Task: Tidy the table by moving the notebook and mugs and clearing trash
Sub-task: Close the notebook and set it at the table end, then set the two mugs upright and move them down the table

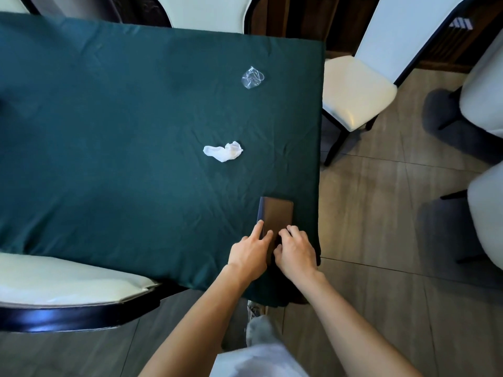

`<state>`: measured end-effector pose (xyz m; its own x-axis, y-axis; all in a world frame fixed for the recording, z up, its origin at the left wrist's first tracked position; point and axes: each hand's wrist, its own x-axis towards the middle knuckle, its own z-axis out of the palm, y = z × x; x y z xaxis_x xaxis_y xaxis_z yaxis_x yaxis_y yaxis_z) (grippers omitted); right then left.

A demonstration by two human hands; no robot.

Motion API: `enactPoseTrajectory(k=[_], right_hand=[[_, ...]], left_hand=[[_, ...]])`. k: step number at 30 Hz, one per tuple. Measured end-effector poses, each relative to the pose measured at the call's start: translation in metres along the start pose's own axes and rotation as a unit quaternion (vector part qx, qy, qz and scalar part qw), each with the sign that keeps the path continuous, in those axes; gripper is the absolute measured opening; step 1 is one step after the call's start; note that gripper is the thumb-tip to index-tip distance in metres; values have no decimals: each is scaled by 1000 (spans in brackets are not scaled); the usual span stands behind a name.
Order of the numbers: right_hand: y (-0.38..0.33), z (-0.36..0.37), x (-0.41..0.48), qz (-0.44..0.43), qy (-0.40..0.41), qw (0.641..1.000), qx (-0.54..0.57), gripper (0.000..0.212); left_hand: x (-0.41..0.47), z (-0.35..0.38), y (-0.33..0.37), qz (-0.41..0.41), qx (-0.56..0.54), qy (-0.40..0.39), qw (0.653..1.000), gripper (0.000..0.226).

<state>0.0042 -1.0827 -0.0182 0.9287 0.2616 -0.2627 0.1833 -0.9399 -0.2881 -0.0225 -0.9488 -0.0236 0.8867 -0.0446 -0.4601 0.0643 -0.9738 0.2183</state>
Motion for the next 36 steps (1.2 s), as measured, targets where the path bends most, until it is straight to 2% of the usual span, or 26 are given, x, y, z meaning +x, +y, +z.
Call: enactPoseTrajectory(k=[3, 5, 9, 14, 17, 21, 26, 36], right_hand=[[-2, -9, 7, -10, -2, 1000, -27, 32], [-6, -18, 12, -8, -12, 998, -60, 31], [-21, -43, 25, -6, -10, 993, -118, 37], [-74, -78, 30, -19, 27, 993, -111, 42], [-130, -98, 28, -27, 57, 994, -90, 54], [-229, -112, 12, -63, 98, 989, -88, 72], [-364, -113, -15, -127, 117, 983, -64, 90], [-576, -62, -58, -298, 133, 943, -68, 97]], left_hand=[[-1, -15, -4, 17, 10, -20, 1000, 66], [-4, -31, -10, 24, 17, -28, 999, 54], [-17, -74, -31, 14, 21, 21, 999, 35], [-47, -131, -86, -6, 27, 84, 996, 46], [-75, -160, -132, -14, 39, 152, 988, 56], [-138, -181, -210, -71, 50, 205, 975, 76], [-232, -185, -314, -146, 35, 253, 956, 81], [-385, -175, -488, -316, 1, 321, 893, 86]])
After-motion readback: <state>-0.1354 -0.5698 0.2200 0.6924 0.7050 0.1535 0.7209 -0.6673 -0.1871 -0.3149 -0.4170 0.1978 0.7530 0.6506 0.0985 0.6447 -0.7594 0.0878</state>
